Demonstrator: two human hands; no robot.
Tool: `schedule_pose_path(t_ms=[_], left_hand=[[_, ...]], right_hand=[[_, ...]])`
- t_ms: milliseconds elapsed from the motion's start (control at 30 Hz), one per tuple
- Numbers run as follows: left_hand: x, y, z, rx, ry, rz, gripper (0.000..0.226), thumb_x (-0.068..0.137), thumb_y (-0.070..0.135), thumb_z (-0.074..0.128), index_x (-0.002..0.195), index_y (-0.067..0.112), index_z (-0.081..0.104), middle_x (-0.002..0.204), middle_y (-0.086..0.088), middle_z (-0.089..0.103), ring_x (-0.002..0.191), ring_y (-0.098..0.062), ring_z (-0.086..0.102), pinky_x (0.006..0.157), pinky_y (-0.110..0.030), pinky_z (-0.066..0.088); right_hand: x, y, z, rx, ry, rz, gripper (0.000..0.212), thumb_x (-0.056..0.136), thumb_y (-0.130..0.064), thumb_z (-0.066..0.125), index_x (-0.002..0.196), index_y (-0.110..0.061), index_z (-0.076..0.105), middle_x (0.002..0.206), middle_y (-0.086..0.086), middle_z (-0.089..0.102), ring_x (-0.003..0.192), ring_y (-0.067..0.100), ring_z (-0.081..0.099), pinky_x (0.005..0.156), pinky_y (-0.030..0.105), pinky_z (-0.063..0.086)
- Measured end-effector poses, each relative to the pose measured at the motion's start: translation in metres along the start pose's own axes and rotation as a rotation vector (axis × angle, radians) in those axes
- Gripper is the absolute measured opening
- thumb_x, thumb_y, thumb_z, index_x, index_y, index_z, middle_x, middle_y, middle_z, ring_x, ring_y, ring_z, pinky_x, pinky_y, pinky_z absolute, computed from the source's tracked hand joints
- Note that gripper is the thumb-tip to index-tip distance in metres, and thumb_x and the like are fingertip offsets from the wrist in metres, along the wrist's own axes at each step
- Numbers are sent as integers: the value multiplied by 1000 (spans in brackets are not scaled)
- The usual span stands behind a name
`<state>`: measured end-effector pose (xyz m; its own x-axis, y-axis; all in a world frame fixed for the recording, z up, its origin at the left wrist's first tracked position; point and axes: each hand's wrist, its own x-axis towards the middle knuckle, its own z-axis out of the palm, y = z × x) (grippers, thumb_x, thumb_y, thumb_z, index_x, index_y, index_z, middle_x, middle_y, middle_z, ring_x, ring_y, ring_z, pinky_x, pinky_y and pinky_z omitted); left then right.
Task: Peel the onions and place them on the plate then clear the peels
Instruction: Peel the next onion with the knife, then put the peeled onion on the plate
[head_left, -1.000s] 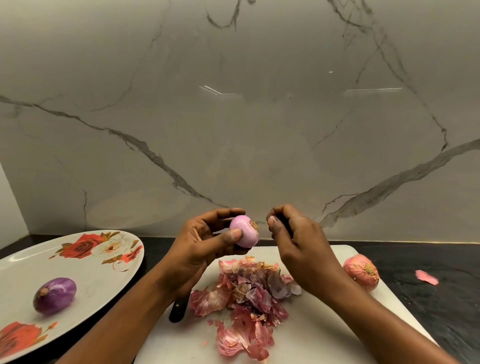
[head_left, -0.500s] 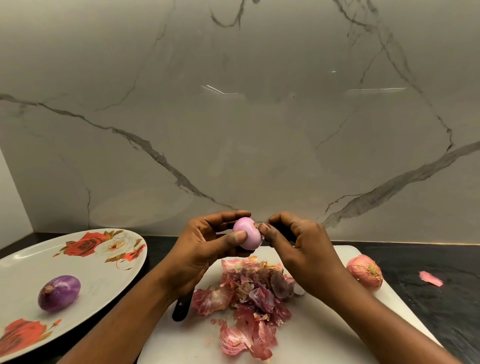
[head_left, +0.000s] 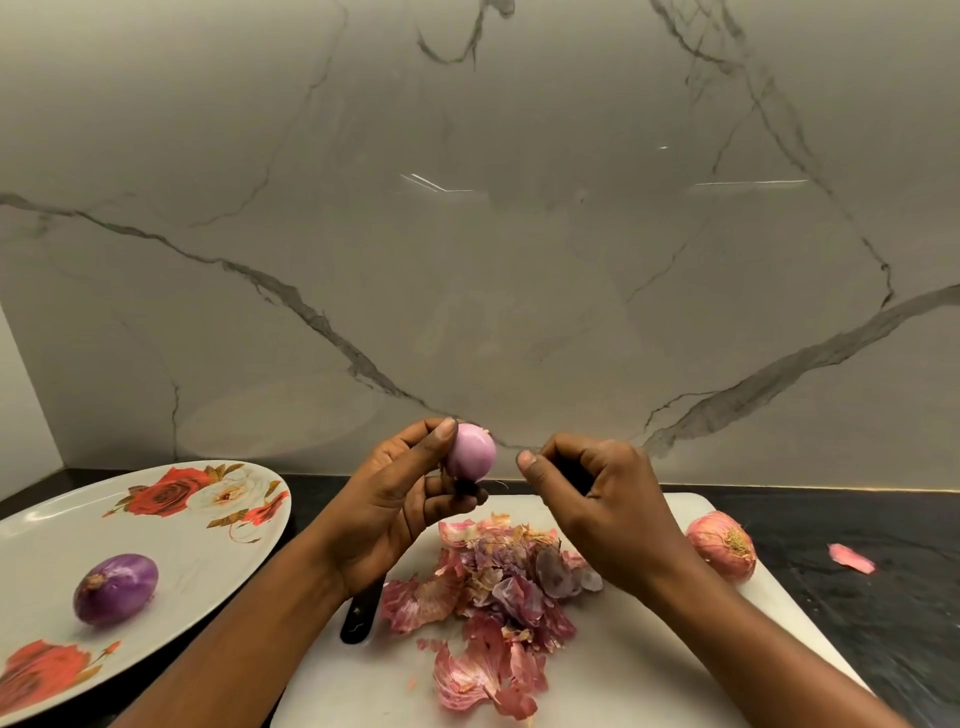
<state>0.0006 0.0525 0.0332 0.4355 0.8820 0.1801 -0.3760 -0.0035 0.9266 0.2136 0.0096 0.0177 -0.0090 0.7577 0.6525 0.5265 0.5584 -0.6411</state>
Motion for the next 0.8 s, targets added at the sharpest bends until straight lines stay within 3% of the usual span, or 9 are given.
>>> schedule_pose_path(t_ms=[267,400,533,633,800], left_hand=[[2,1,0,52,62,-17,47,90,42,63,119,6,67,91,-16,73,72,-25,71,63,-24,63],[2,-1,0,113,77,-12,50,86,43,66,118,5,66,85,-10,75,69,-24,71,64,-24,62],[4,-2,-1,107,106,-27,50,86,43,68,115,4,67,89,-16,74,66,-25,71,58,-23,61],[3,-2,-2,98,116,-41,49,85,42,70,113,3,68,88,-20,75,63,-25,71,56,-22,60],[5,-2,-4,53,123,-25,51,82,39,74,117,4,67,101,-23,75,76,-28,76,66,-27,65]], right_hand=[[-3,-2,-5,-62,-72,-96,4,95,-23,76,94,-22,80,82,-16,74,82,8,70,63,10,48],[-5,-4,-3,-41,-53,-91,20,96,-27,76,115,-21,78,92,-14,77,86,5,73,65,12,52],[-4,-3,-2,-101,-58,-134,8,97,-21,75,102,-21,81,88,-17,75,85,6,71,65,9,48],[-5,-1,-1,-141,-84,-139,10,97,-18,74,102,-23,81,89,-19,75,86,5,71,66,10,51],[-7,2,-3,-201,-111,-174,18,95,-16,71,106,-26,80,92,-20,75,83,3,71,65,17,57]])
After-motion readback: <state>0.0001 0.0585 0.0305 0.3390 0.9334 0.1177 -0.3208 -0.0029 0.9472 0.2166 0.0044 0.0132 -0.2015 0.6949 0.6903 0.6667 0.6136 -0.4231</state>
